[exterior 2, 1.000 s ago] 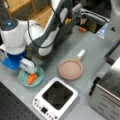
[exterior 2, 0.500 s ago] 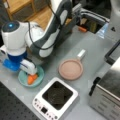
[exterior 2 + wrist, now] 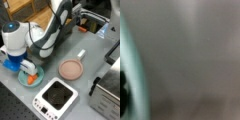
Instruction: Pick up the pan. Place the pan on the table. Pick up the bowl. Place the bowl on the stove.
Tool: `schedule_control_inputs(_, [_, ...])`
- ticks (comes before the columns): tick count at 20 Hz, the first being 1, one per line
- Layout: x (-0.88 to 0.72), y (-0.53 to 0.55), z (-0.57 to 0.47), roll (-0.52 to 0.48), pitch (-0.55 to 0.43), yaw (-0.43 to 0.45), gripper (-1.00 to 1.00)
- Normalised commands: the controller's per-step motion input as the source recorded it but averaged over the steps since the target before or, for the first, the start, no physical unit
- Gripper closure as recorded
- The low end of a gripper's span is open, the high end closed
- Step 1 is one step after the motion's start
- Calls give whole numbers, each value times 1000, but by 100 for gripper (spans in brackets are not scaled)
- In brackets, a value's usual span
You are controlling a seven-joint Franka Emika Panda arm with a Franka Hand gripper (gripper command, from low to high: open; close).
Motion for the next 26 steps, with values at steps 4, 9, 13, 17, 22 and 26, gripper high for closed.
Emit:
schedule_control_inputs(4, [-169,77,-35,12,-136,-47,100])
schedule_control_inputs(9, [-182,84,-42,15,-132,-53,100])
schedule_control_inputs(13, [-200,63,-104,37,-117,-57,100])
schedule_control_inputs(17, [-211,51,-71,87,-111,-56,100])
schedule_control_inputs(22, [-250,48,22,125,-76,-60,100])
schedule_control_inputs(26, [-285,67,110,135,-48,-81,100])
